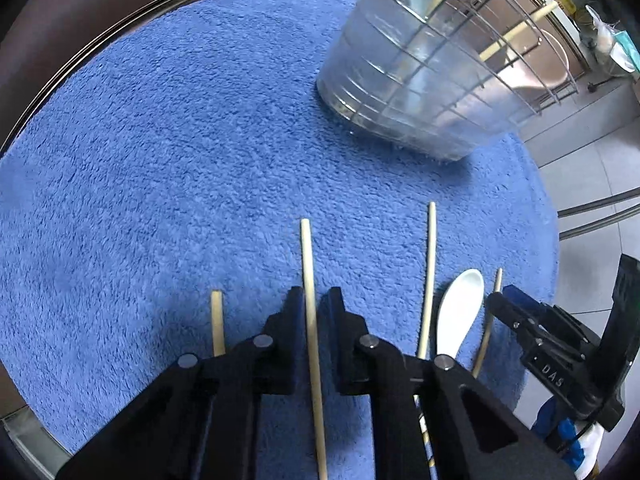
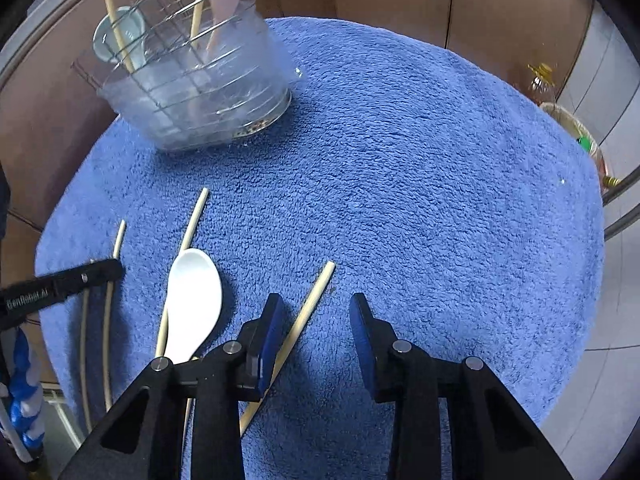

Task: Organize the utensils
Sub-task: 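Move the left tool to a chopstick while the right tool approaches another chopstick, then close the left tool on its chopstick while the right tool grasps another chopstick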

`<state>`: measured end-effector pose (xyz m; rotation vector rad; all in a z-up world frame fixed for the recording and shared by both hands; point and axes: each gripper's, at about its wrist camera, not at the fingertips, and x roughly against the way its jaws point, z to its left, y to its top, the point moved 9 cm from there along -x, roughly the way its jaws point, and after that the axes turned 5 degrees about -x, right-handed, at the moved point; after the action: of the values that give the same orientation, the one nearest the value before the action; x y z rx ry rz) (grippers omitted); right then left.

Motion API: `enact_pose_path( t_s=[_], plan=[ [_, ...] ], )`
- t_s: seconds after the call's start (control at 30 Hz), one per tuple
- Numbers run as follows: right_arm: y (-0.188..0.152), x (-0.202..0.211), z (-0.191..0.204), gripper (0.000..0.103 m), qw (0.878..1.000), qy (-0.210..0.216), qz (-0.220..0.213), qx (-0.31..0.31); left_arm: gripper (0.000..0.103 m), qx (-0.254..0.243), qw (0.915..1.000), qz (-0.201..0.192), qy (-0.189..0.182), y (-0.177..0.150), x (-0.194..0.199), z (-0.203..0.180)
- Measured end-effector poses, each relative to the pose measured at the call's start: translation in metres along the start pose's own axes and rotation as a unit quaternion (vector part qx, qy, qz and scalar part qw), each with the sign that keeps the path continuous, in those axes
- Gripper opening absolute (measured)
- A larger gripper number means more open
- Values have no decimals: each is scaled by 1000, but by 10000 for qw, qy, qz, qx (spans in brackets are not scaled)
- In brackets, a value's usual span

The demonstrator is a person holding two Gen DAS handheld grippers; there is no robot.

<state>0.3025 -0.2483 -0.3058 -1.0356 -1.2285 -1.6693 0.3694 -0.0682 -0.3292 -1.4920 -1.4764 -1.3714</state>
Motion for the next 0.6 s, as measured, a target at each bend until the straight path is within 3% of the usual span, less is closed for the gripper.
enact_pose_path(
  t_s=[0.2,0.3,0.6],
  plan=[
    [-2,0,-1,14,9999,-107,-18,80,4,68,9998,-75,170,1,-1,0],
    [0,-2,-5,10,9998,144,-37,-111,4,104,9996,-211,134,-7,6,-1],
    [-8,43,-4,6,9947,848,-559,-134,4,-51,9899,-1408,-132,-21,66,-9]
  ],
)
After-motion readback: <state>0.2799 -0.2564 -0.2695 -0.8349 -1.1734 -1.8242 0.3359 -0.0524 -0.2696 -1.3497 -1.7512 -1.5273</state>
